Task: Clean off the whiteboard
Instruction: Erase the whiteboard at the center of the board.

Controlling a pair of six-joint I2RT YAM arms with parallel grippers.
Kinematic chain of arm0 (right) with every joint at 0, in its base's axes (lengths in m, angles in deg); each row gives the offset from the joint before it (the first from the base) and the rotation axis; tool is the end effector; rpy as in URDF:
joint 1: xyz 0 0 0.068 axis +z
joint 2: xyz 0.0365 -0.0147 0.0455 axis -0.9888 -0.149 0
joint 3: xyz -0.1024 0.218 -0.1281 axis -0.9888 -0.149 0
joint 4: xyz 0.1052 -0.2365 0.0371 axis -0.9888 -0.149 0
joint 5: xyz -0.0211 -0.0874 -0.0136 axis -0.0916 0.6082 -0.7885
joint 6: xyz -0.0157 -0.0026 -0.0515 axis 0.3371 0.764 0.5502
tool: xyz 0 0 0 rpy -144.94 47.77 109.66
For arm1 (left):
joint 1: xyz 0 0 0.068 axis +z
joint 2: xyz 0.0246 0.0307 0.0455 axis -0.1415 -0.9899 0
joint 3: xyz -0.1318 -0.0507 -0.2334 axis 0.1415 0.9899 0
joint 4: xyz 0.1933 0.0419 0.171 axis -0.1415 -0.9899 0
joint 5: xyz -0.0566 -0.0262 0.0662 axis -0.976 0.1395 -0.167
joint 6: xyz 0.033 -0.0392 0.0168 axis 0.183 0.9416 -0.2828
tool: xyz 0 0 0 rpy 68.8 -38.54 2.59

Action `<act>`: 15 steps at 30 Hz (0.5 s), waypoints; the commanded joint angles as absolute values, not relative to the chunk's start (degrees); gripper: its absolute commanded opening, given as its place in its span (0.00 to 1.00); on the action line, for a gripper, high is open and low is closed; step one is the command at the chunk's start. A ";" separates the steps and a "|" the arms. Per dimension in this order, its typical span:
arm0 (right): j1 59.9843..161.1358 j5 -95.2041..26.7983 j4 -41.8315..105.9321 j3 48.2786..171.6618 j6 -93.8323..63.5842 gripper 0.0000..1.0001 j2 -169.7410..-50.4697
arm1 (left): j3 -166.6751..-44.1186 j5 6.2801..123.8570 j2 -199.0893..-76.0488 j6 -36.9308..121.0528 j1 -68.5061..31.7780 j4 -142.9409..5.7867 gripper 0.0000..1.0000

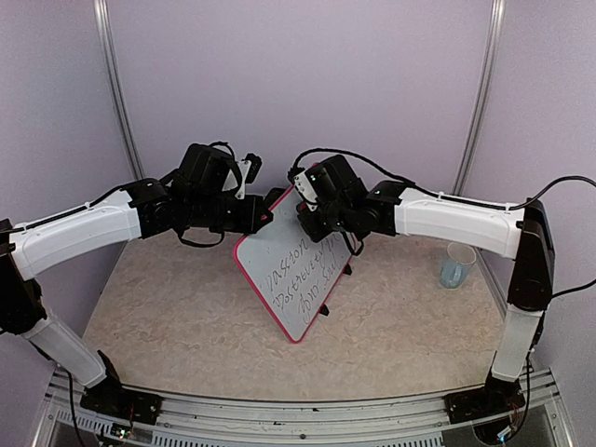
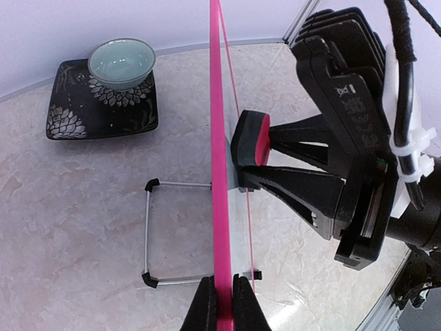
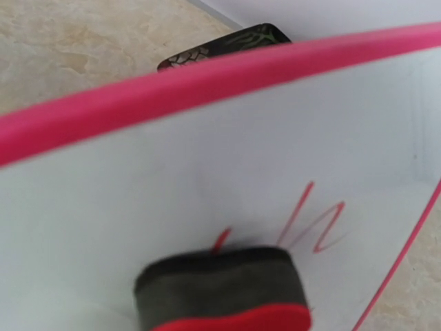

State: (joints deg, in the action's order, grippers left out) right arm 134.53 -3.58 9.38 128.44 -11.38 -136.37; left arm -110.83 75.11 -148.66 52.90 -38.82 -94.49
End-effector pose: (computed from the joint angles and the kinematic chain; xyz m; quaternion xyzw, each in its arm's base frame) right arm 0.2734 0.3410 0.3043 -0.2888 0.8309 0.0507 0.4728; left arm 0.2379 -0.2533 0.3391 0.1792 0.8590 -0.2616 0.4019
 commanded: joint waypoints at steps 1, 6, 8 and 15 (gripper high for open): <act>134.93 -9.34 10.60 131.37 -11.03 0.28 -136.70 | -110.32 68.60 -147.67 48.41 -41.61 -93.97 0.00; 135.40 -9.42 9.74 136.41 -9.90 0.28 -137.15 | -110.36 68.78 -147.42 48.28 -41.61 -94.06 0.00; 135.42 -8.75 9.27 138.27 -9.68 0.29 -137.64 | -110.31 68.68 -147.42 48.27 -41.61 -94.14 0.00; 135.23 -6.91 7.87 138.39 -10.04 0.29 -139.70 | -109.96 68.86 -147.09 48.14 -41.56 -94.21 0.00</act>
State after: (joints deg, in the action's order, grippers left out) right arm 134.62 -6.20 6.38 138.56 -9.87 -136.77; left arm -110.79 74.87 -148.40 51.76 -39.55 -94.23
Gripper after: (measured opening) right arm 0.286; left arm 0.048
